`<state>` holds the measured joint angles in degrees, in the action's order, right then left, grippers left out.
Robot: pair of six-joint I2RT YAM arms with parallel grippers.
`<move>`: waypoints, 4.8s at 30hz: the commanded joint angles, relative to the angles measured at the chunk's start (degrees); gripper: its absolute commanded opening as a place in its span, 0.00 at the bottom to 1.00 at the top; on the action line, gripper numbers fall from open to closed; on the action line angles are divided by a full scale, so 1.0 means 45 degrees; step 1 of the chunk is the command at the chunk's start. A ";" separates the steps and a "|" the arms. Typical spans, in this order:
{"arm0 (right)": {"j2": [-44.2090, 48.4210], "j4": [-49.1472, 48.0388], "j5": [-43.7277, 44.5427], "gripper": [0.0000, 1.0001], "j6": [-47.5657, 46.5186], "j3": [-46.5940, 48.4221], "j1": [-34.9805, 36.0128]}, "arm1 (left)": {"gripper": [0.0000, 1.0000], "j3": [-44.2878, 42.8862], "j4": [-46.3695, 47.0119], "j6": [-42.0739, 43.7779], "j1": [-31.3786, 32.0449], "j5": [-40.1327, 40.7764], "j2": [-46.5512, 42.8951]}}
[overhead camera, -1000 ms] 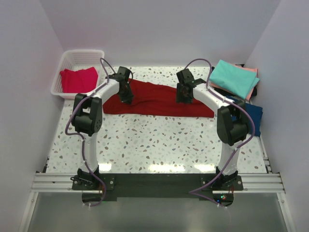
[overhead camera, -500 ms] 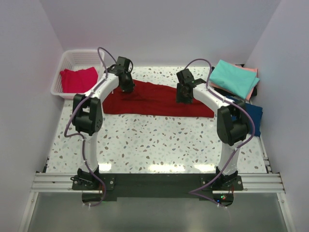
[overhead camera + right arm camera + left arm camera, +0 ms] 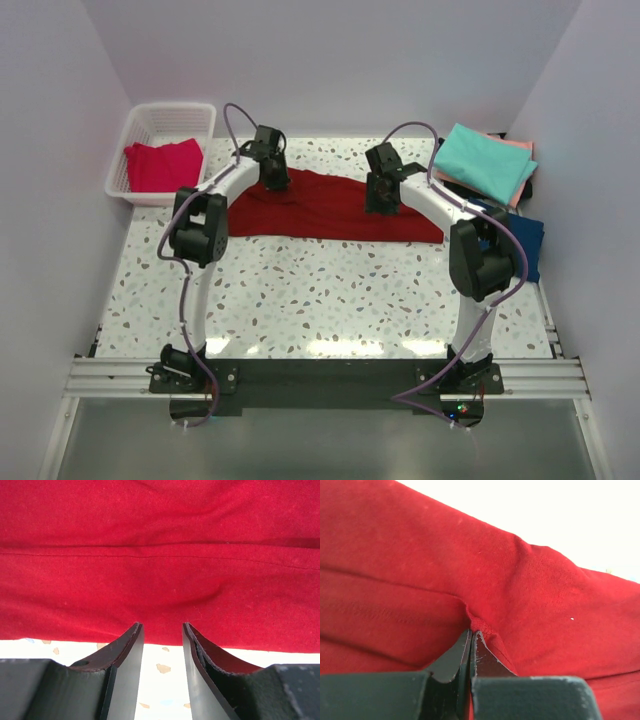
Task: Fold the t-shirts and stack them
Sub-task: Fold the tshirt
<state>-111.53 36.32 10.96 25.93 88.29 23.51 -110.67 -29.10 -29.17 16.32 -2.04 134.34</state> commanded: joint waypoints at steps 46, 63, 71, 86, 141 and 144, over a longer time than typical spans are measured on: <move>-0.0666 -0.0140 -0.0991 0.40 -0.0157 0.0575 0.0069 | 0.34 0.3129 0.1703 0.1384 0.0829 0.4304 -0.3937; -0.0842 -0.0004 -0.0815 0.40 -0.0080 0.0770 0.0050 | 0.32 0.1626 -0.0446 0.1150 -0.0247 0.2427 -0.1964; -0.0920 0.0113 -0.0639 0.40 0.0018 0.0946 0.0050 | 0.32 0.1156 -0.0429 0.1169 -0.0286 0.2232 -0.1281; -0.1056 0.0699 -0.0229 0.39 0.0038 0.1395 0.0069 | 0.33 -0.0190 0.1759 0.1833 -0.0306 0.1861 0.0008; -0.3303 0.2223 0.1606 0.45 -0.0177 0.1456 -0.3230 | 0.35 0.7503 -0.2810 -0.0452 -0.1867 0.4984 -0.4405; -0.3049 0.2203 0.1938 0.44 -0.0099 0.0811 -0.3621 | 0.35 0.7679 -0.3121 -0.0510 -0.2219 0.5394 -0.4405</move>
<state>-124.99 42.72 13.87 25.54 97.36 11.46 -79.50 -36.93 -30.92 10.00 14.20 113.65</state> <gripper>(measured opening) 0.447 0.350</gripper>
